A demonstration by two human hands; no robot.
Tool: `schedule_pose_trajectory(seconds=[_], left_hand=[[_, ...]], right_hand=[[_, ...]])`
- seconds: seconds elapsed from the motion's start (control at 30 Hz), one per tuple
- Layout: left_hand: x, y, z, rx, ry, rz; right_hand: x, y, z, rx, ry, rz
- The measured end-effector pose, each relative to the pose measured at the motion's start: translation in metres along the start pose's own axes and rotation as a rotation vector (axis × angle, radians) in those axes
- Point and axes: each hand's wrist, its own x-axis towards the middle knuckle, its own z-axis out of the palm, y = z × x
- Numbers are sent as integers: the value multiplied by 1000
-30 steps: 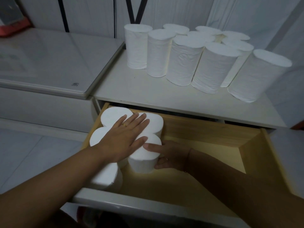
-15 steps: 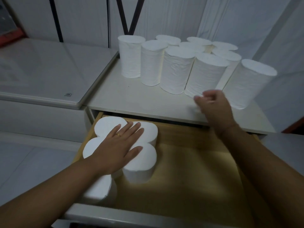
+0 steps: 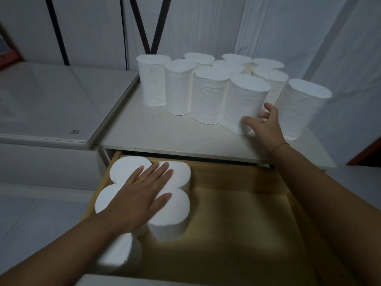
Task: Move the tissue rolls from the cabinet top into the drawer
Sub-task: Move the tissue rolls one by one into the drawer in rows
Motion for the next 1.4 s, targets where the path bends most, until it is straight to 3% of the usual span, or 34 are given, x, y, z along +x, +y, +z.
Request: schedule_pose_trajectory(seconds=[0.23,0.43,1.0,1.2,1.4], left_hand=[[0,2,-2,-12,-8,3],[0,3,-2,1,-14,5],[0,0,1,4,6,8],[0,-1,3,6,6,12],[1,-3,5,19,12,23]], right_hand=[[-2,3,-4,-23,-77,-54],[18,-20,-2,98,-365,-84],[8,-29,11,-18,-429,-131],[-40,-33,3,-43,-442,-130],[-98,-25,-10,-129,-458,-249]])
